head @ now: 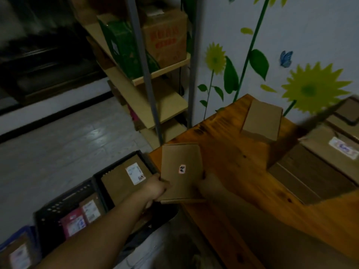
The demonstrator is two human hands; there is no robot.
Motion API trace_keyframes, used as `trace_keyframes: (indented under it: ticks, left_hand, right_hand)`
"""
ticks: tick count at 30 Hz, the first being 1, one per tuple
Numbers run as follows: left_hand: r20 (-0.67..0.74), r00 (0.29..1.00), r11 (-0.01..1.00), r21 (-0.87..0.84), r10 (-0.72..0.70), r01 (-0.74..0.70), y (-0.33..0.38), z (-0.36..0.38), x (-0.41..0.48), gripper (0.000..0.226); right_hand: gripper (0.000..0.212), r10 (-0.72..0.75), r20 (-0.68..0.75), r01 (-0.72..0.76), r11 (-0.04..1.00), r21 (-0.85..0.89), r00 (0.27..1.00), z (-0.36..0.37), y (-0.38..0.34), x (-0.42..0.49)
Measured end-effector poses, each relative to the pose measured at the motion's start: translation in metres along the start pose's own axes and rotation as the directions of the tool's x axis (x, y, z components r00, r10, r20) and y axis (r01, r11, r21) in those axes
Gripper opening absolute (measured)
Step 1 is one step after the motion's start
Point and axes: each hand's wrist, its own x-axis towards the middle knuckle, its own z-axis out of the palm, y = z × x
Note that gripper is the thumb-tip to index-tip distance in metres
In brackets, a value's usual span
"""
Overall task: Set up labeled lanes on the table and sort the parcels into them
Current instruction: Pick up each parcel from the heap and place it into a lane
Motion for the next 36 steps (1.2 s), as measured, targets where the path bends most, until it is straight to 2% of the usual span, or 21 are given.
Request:
trace_keyframes:
  ticks: [3,5,8,11,14,17,19,22,24,26,27,32,36]
  left_hand:
    - [0.051,0.994,0.995,-0.021,0.098,-0.097,0.025,-0.015,-0.007,0.045]
    - [0.086,0.98,0.983,-0.025,0.182,-0.18,0.045,-0.022,-0.013,0.049]
    - [0.198,0.929,0.95,-0.065,0.313,-0.306,0.075,-0.026,-0.038,0.035]
    - [0.198,0.887,0.902,0.027,0.417,-0.43,0.094,-0.025,-0.061,0.023]
    - [0.156,0.838,0.83,0.131,0.523,-0.543,0.109,-0.018,-0.081,0.04]
    - [0.242,0.771,0.782,0.067,0.589,-0.619,0.12,-0.002,-0.112,0.045]
    - [0.311,0.74,0.781,-0.015,0.597,-0.624,0.124,0.013,-0.134,0.042]
    - [0.404,0.742,0.844,-0.21,0.535,-0.494,0.125,0.039,-0.16,0.032]
    - [0.438,0.701,0.826,-0.265,0.562,-0.497,0.121,0.058,-0.177,0.026]
    - [0.46,0.641,0.781,-0.236,0.614,-0.578,0.117,0.078,-0.195,0.014]
    - [0.479,0.613,0.764,-0.23,0.628,-0.603,0.116,0.087,-0.205,0.015]
    - [0.55,0.5,0.702,-0.248,0.669,-0.667,0.112,0.138,-0.25,0.054]
    - [0.645,0.379,0.667,-0.282,0.664,-0.689,0.101,0.192,-0.3,0.059]
  right_hand:
    - [0.039,0.038,0.0,-0.037,0.979,0.201,0.999,-0.023,-0.016,-0.018]
    - [0.035,0.034,-0.053,-0.021,0.971,0.237,0.998,-0.044,-0.025,-0.037]
    - [0.034,0.007,-0.221,0.06,0.953,0.296,0.975,-0.066,-0.036,-0.073]
    - [0.037,-0.018,-0.428,0.166,0.935,0.312,0.904,-0.08,-0.042,-0.116]
    - [0.037,-0.006,-0.58,0.219,0.929,0.299,0.815,-0.089,-0.042,-0.156]
    - [0.03,0.093,-0.679,0.247,0.888,0.387,0.728,-0.098,-0.031,-0.201]
    - [0.026,0.158,-0.674,0.296,0.809,0.507,0.722,-0.104,-0.021,-0.231]
    - [0.029,0.288,-0.65,0.333,0.674,0.659,0.704,-0.11,-0.001,-0.273]
    - [0.026,0.297,-0.66,0.345,0.668,0.66,0.69,-0.111,0.015,-0.298]
    - [0.016,0.306,-0.7,0.33,0.715,0.616,0.645,-0.112,0.03,-0.322]
    - [0.013,0.311,-0.718,0.328,0.73,0.6,0.622,-0.113,0.039,-0.333]
    - [0.025,0.333,-0.793,0.423,0.706,0.568,0.509,-0.12,0.085,-0.39]
    - [0.03,0.339,-0.844,0.498,0.692,0.523,0.416,-0.131,0.128,-0.446]
